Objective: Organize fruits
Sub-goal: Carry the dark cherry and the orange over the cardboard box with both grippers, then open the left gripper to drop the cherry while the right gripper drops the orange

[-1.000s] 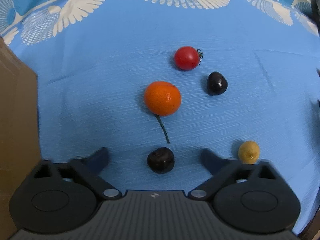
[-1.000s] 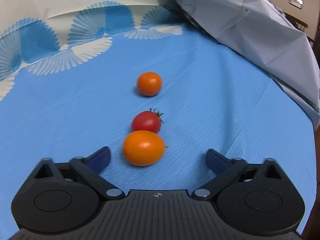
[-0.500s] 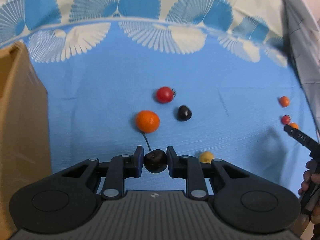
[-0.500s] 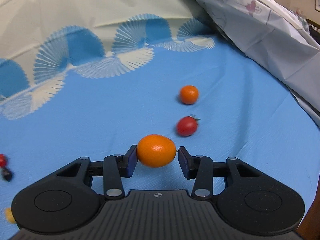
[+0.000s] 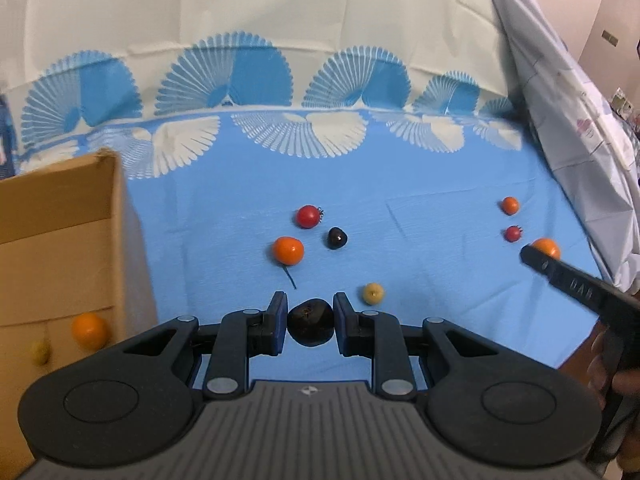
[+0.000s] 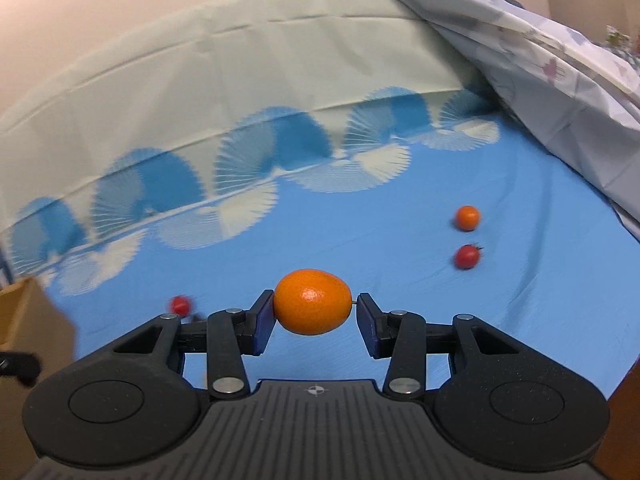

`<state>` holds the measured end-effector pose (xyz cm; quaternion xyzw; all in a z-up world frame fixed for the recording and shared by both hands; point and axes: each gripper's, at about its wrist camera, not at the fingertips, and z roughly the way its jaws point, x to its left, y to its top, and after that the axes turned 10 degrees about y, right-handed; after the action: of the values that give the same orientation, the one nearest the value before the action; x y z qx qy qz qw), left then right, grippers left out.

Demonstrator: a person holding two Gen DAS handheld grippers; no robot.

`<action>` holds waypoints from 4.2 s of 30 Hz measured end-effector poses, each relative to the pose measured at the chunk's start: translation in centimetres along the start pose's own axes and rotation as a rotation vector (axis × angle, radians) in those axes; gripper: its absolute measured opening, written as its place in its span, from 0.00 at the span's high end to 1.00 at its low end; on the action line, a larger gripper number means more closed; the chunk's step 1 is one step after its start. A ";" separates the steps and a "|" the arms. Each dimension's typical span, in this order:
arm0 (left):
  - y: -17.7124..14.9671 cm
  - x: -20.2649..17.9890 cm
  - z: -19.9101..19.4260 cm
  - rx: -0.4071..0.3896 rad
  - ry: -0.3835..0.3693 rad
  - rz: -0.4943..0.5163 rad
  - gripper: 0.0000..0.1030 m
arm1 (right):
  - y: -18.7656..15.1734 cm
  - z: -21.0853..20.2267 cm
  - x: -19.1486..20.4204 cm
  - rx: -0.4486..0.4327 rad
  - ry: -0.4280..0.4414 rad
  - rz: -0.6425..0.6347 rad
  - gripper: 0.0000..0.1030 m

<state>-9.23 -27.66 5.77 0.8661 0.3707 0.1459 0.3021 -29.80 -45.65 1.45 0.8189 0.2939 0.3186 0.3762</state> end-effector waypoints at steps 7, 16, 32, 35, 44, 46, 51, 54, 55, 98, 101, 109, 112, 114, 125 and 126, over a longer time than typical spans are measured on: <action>-2.5 3.7 -6.9 -0.012 0.113 -0.012 0.74 | -2.0 -5.6 7.8 0.056 0.151 -0.069 0.56; -7.1 10.9 -13.1 0.030 0.229 -0.100 0.74 | -5.4 -10.6 18.5 0.173 0.367 -0.182 0.56; -12.2 19.9 -18.4 0.002 0.258 -0.276 0.74 | -8.1 -14.8 28.4 0.193 0.467 -0.393 0.56; -12.3 20.6 -18.5 -0.003 0.261 -0.291 0.74 | -8.1 -14.8 29.1 0.194 0.473 -0.411 0.56; -12.1 21.1 -18.2 -0.002 0.257 -0.313 0.74 | -8.4 -14.5 29.8 0.207 0.468 -0.425 0.56; -11.9 21.2 -18.0 0.001 0.256 -0.317 0.74 | -8.4 -14.2 29.8 0.212 0.469 -0.426 0.56; -11.2 21.7 -17.4 -0.003 0.258 -0.318 0.74 | -8.4 -13.2 30.4 0.221 0.472 -0.427 0.56; -10.4 22.1 -16.8 -0.006 0.259 -0.323 0.74 | -8.4 -12.2 30.9 0.230 0.474 -0.429 0.56; -10.1 22.3 -16.5 -0.005 0.261 -0.324 0.74 | -8.4 -11.9 31.1 0.231 0.474 -0.432 0.56; -8.7 27.5 2.5 0.238 0.312 -0.267 0.74 | -12.0 5.7 35.6 0.435 0.425 -0.498 0.56; -8.8 27.5 3.0 0.248 0.317 -0.265 0.73 | -12.3 5.9 35.7 0.442 0.421 -0.501 0.55; -8.1 26.8 0.5 0.161 0.270 -0.284 0.00 | -11.5 4.7 36.0 0.383 0.424 -0.550 0.12; -7.7 25.6 -1.2 0.137 0.298 -0.219 0.00 | -10.9 3.1 36.2 0.352 0.438 -0.609 0.09; -7.8 25.0 -2.8 0.113 0.319 -0.199 0.00 | -10.3 1.7 36.0 0.332 0.438 -0.612 0.07; -11.3 22.0 -13.8 0.002 0.436 -0.216 0.00 | -8.4 -8.3 33.6 0.252 0.445 -0.521 0.03; -11.7 21.7 -14.5 -0.001 0.440 -0.215 0.00 | -8.4 -9.3 33.3 0.240 0.440 -0.511 0.03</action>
<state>-7.86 0.57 10.22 0.7688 0.5176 0.2982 0.2285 -17.96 -13.05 9.55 0.6692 0.5984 0.3461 0.2724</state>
